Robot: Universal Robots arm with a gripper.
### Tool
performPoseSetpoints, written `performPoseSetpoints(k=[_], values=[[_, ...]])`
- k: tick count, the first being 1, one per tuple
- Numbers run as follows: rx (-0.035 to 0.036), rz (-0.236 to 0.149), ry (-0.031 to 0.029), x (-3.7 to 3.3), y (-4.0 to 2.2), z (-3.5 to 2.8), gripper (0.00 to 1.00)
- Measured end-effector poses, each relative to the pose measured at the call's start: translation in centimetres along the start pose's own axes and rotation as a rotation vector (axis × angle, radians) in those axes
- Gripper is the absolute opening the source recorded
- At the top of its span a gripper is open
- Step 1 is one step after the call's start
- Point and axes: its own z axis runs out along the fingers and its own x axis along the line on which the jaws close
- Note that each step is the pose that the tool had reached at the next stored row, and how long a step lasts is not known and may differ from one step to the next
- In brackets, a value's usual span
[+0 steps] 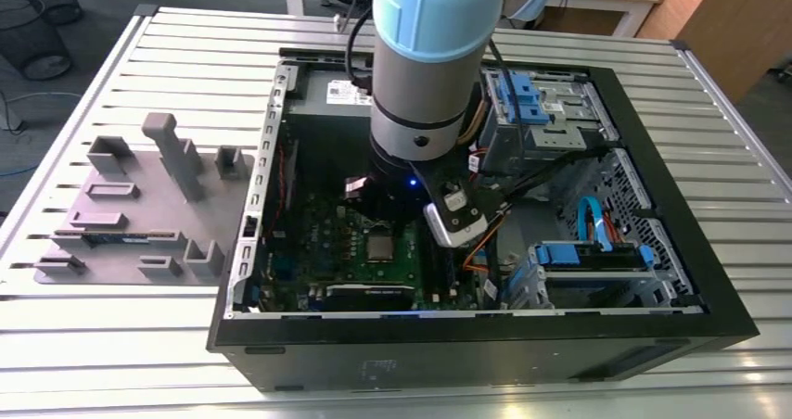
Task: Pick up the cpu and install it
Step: 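Close the cpu cover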
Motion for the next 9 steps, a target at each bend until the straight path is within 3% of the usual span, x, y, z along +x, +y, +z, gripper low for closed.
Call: performPoseSetpoints(k=[9], values=[[-0.0001, -0.010, 0.0005, -1.07, 0.71, 0.21, 0.11]])
